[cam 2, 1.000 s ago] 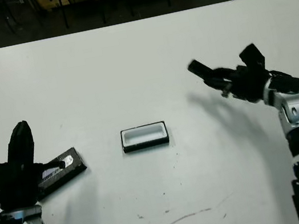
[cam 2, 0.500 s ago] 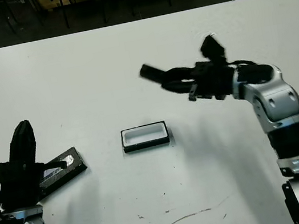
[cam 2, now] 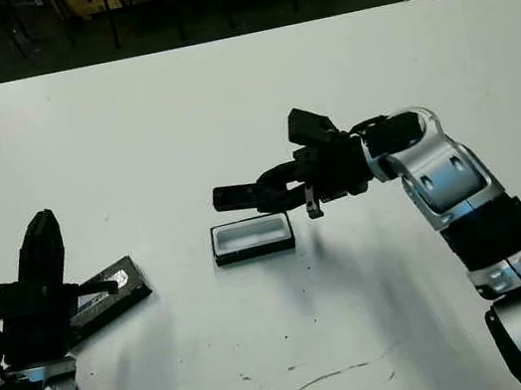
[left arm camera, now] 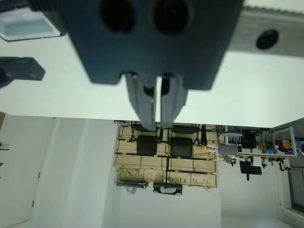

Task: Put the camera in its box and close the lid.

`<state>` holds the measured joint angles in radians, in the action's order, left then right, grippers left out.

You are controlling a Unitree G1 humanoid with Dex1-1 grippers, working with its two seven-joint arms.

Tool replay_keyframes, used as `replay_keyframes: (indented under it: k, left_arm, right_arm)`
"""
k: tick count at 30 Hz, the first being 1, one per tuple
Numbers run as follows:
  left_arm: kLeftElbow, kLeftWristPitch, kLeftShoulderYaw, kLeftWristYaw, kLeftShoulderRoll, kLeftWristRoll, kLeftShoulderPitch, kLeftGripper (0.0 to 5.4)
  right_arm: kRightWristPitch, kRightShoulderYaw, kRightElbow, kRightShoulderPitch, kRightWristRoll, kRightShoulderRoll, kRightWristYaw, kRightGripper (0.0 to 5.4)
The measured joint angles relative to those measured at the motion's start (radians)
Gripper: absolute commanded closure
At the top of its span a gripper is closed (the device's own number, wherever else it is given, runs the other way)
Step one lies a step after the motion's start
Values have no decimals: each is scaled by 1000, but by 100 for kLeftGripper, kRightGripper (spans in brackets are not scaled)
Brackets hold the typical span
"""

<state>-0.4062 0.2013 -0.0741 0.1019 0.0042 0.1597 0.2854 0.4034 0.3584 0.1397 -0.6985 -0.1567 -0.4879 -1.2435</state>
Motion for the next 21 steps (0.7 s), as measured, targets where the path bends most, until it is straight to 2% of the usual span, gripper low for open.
replay_keyframes:
  k: [10,21]
  left_arm:
    - [0,4,12,-5,-3,-1,7,540]
    - [3,13,15,-6,-3,-14,9,540]
  right_arm:
    - [-13,49,73,-38,48,0,-54,471]
    - [-15,92,81,-43,112,0,-63,471]
